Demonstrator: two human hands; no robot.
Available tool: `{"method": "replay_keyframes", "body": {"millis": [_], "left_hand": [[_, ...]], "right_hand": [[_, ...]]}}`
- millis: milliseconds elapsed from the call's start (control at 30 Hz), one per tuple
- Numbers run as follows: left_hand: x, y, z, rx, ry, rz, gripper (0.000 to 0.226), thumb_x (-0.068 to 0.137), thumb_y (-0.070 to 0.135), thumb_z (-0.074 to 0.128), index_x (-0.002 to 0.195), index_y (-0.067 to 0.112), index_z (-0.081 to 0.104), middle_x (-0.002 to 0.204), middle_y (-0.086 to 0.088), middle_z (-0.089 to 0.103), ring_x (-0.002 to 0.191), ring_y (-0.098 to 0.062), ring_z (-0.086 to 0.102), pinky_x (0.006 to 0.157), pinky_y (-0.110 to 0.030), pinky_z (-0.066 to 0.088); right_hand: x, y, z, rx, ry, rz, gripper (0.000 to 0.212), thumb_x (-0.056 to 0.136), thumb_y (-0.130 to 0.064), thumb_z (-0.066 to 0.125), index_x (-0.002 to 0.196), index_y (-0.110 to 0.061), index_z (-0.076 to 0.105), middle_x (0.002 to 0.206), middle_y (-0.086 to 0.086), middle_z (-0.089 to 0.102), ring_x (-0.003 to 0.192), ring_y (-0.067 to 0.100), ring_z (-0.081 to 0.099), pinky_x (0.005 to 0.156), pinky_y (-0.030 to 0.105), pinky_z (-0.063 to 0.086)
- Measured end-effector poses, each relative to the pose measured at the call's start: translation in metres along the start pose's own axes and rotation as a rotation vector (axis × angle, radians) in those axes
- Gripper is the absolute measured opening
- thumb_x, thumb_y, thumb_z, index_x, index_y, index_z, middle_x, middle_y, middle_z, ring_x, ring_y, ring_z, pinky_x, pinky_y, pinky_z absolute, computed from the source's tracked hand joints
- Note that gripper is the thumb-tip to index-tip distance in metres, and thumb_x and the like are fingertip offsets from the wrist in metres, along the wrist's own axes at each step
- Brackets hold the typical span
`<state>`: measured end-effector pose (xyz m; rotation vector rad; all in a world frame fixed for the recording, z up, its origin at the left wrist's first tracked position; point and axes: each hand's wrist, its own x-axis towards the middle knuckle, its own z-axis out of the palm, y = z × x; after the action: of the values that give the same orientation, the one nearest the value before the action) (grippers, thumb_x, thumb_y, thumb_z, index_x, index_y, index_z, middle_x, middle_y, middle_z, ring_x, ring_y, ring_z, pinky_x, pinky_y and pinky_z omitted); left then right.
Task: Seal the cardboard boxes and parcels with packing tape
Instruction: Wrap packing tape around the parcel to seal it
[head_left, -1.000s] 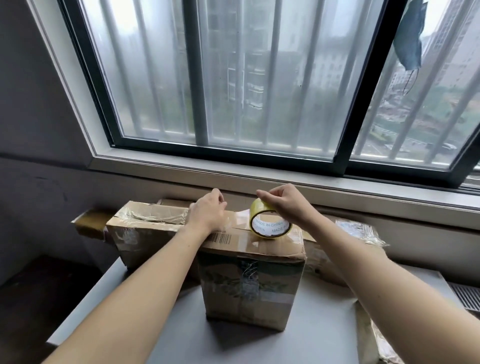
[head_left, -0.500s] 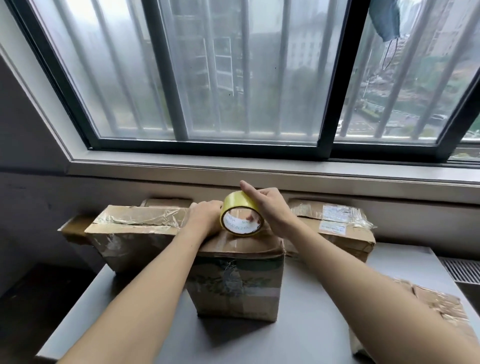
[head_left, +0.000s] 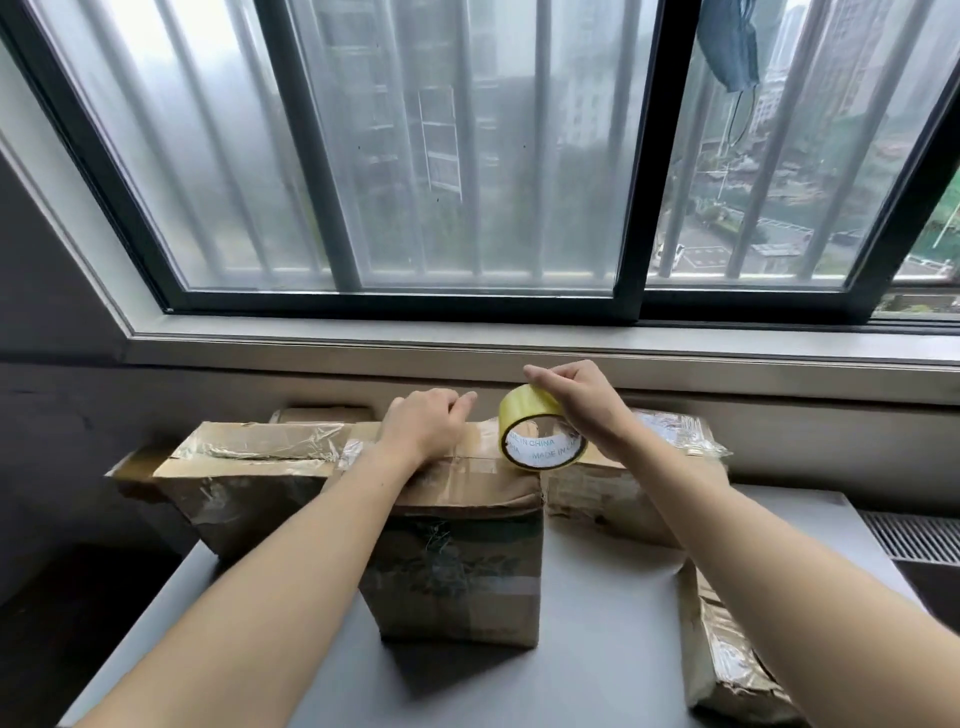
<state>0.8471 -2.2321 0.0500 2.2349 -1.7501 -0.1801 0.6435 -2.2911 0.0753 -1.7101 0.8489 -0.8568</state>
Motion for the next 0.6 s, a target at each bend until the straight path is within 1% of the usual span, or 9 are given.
{"method": "replay_keyframes", "body": {"millis": [67, 133, 200, 267, 300, 367, 433, 500, 600], "left_hand": [[0.005, 0.023, 0.002, -0.124, -0.065, 0.017, 0.049, 0.104, 0.052, 0.03, 0.08, 0.021, 0.06, 0.1, -0.008, 0.07, 0.098, -0.03, 0.06, 0.087, -0.04, 0.044], [0.009, 0.036, 0.01, -0.209, -0.104, -0.002, 0.049, 0.104, 0.05, 0.031, 0.076, 0.02, 0.058, 0.102, -0.012, 0.07, 0.099, -0.032, 0.06, 0.081, -0.037, 0.044], [0.007, 0.038, 0.019, -0.122, -0.114, 0.001, 0.046, 0.102, 0.046, 0.033, 0.072, 0.019, 0.055, 0.104, -0.012, 0.069, 0.098, -0.033, 0.06, 0.079, -0.037, 0.043], [0.005, 0.034, 0.024, 0.038, -0.13, 0.013, 0.036, 0.089, 0.045, 0.034, 0.079, 0.019, 0.058, 0.107, -0.008, 0.071, 0.1, -0.033, 0.062, 0.078, -0.035, 0.044], [0.005, 0.031, 0.025, 0.087, -0.124, 0.013, 0.035, 0.084, 0.044, 0.034, 0.081, 0.019, 0.059, 0.107, -0.006, 0.072, 0.099, -0.032, 0.062, 0.077, -0.034, 0.043], [0.004, 0.029, 0.024, 0.071, -0.102, -0.002, 0.035, 0.093, 0.041, 0.037, 0.08, 0.019, 0.06, 0.104, -0.008, 0.072, 0.094, -0.032, 0.06, 0.078, -0.035, 0.04], [0.002, 0.029, 0.024, 0.057, -0.064, 0.009, 0.046, 0.103, 0.046, 0.032, 0.076, 0.019, 0.058, 0.104, -0.01, 0.072, 0.096, -0.034, 0.06, 0.083, -0.039, 0.04], [0.001, 0.029, 0.024, 0.055, -0.042, 0.023, 0.053, 0.104, 0.053, 0.027, 0.073, 0.022, 0.056, 0.105, -0.011, 0.072, 0.103, -0.034, 0.062, 0.089, -0.04, 0.04], [0.001, 0.033, 0.023, 0.058, -0.044, 0.008, 0.055, 0.104, 0.053, 0.026, 0.067, 0.022, 0.051, 0.103, -0.011, 0.072, 0.103, -0.033, 0.062, 0.09, -0.041, 0.04]], "right_hand": [[-0.005, 0.01, -0.002, 0.188, 0.05, 0.075, 0.043, 0.096, -0.035, 0.065, 0.062, -0.011, 0.054, 0.056, 0.005, 0.038, 0.05, 0.016, 0.036, 0.049, 0.027, 0.029], [-0.013, 0.024, -0.002, 0.41, 0.103, 0.186, 0.047, 0.093, -0.04, 0.067, 0.059, -0.01, 0.054, 0.054, 0.004, 0.046, 0.048, 0.017, 0.044, 0.052, 0.028, 0.036], [-0.019, 0.033, 0.001, 0.622, 0.117, 0.283, 0.047, 0.092, -0.043, 0.066, 0.059, -0.01, 0.06, 0.055, 0.005, 0.054, 0.05, 0.019, 0.052, 0.057, 0.03, 0.044], [-0.018, 0.031, 0.006, 0.722, 0.09, 0.324, 0.042, 0.093, -0.042, 0.065, 0.066, -0.01, 0.062, 0.058, 0.005, 0.056, 0.052, 0.019, 0.055, 0.057, 0.029, 0.047], [-0.016, 0.026, 0.007, 0.69, 0.074, 0.32, 0.04, 0.093, -0.041, 0.066, 0.071, -0.008, 0.062, 0.061, 0.006, 0.056, 0.053, 0.02, 0.055, 0.056, 0.029, 0.047], [-0.008, 0.016, 0.003, 0.504, 0.08, 0.253, 0.039, 0.091, -0.039, 0.07, 0.072, -0.008, 0.054, 0.063, 0.008, 0.046, 0.052, 0.022, 0.048, 0.053, 0.027, 0.042], [-0.003, 0.01, -0.013, 0.32, 0.127, 0.179, 0.045, 0.09, -0.038, 0.072, 0.063, -0.013, 0.046, 0.061, 0.005, 0.036, 0.05, 0.018, 0.039, 0.051, 0.028, 0.035], [-0.005, 0.013, -0.036, 0.141, 0.145, 0.131, 0.055, 0.091, -0.037, 0.071, 0.052, -0.021, 0.035, 0.055, 0.001, 0.029, 0.047, 0.016, 0.029, 0.049, 0.028, 0.027], [-0.018, 0.035, -0.061, -0.13, 0.05, 0.096, 0.059, 0.096, -0.03, 0.065, 0.047, -0.019, 0.035, 0.05, 0.001, 0.026, 0.043, 0.013, 0.02, 0.044, 0.025, 0.018]]}}
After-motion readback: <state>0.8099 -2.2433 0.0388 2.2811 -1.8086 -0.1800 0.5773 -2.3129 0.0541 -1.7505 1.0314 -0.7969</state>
